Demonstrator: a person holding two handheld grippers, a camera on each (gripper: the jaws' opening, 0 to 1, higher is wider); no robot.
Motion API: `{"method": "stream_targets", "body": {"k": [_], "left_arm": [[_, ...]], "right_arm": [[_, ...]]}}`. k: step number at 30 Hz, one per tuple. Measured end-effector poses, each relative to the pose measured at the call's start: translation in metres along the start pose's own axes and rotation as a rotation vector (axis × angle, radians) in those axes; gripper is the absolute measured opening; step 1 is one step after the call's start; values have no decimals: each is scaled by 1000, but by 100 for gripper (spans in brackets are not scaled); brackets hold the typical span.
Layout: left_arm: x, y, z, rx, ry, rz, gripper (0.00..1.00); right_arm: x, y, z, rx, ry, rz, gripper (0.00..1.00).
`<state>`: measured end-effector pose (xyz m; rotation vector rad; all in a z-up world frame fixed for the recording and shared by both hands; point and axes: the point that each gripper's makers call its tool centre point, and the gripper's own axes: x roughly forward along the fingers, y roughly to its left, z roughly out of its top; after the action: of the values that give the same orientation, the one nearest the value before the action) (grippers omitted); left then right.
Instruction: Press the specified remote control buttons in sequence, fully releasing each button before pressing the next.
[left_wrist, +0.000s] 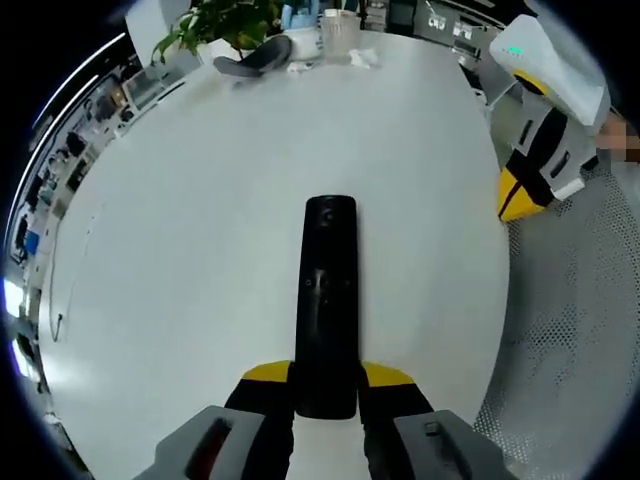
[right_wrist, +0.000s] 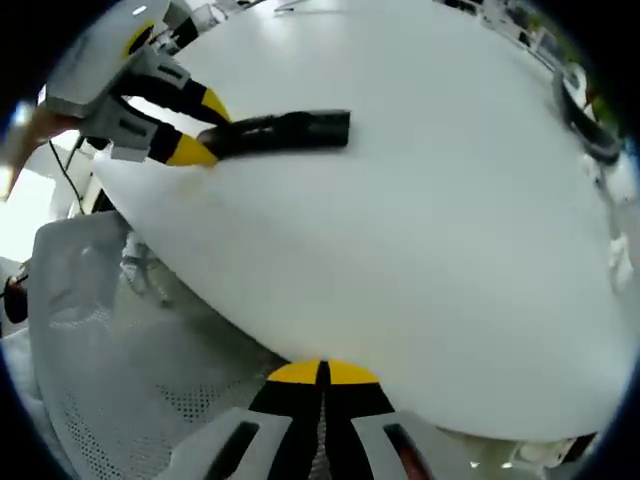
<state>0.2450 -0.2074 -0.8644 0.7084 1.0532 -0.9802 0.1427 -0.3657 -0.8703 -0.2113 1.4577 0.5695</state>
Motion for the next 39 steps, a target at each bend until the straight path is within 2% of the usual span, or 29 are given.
{"method": "stream_targets", "body": {"k": [7,10,15,21,26,28,31,34,38,39], "left_arm": [[-2,-12,-1,-11,-45,-3,24],[-2,-17,-2,-8,-54,-2,24],[-3,-25,-3,-50,-74,10,24],[-4,-36,-4,-55,-85,22,24],[-6,-42,-7,-77,-123,24,24],[-7,-46,-7,-69,-132,20,24],[-7,-51,-7,-70,-143,22,24],[-8,-54,-7,-83,-161,25,24],[-8,-59,-7,-79,-187,23,24],[-8,-61,-6,-81,-201,25,24]], "right_arm": [[0,0,0,41,24,5,0],[0,1,-1,34,27,0,0],[0,1,-1,3,21,-4,0],[-1,1,-1,46,18,20,0],[-2,3,-1,17,21,13,0],[-3,2,3,-3,-10,3,0],[-11,2,15,30,-64,14,0],[-26,10,41,121,-180,97,0],[-41,15,64,200,-258,165,0],[-45,16,73,224,-301,183,0]]}}
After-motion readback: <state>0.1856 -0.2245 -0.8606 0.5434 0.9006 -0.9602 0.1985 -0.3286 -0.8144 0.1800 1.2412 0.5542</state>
